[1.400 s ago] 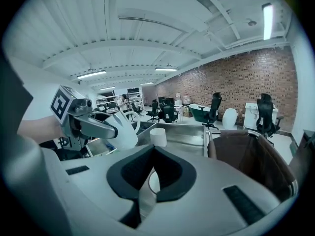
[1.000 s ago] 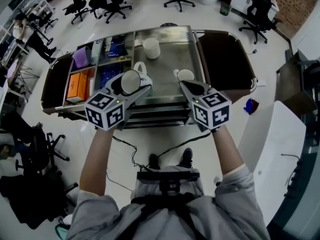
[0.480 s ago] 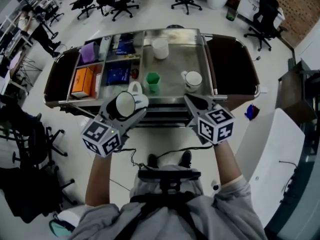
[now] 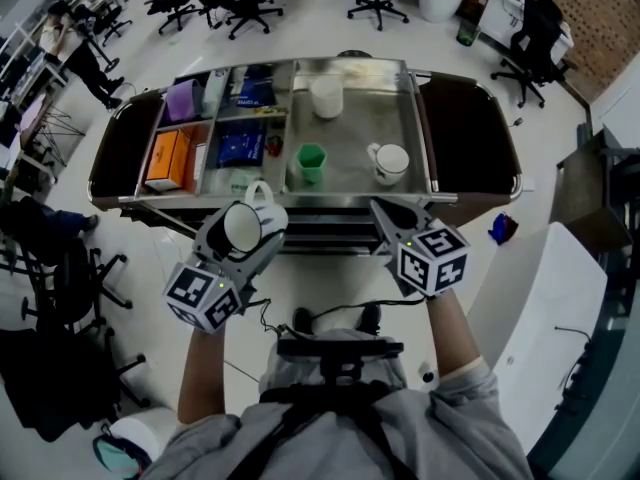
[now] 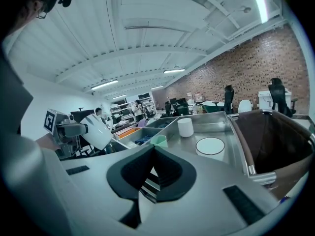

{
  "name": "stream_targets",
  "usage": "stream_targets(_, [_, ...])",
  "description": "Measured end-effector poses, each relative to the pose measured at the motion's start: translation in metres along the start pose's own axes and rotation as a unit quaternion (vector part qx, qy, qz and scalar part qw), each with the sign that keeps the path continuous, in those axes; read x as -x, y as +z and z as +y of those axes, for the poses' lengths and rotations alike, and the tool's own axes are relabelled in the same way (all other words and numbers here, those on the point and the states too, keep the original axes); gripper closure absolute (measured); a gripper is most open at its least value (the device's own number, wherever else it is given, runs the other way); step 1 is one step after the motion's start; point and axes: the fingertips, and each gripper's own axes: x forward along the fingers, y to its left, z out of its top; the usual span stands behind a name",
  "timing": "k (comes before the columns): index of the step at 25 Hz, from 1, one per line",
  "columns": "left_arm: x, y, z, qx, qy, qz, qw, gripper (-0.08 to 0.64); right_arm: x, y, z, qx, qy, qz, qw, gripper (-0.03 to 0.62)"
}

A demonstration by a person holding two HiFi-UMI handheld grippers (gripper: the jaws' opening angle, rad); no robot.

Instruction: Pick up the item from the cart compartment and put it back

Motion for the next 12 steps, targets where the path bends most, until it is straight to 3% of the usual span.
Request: stream_targets(12, [-0.0061,-0.0027,0.0008,0.002,-0.007,0.014,0.9999,0.149,-0.0009,-0.0024,-0.0039,-0.004,-0.004,0.000,1.000,0.583])
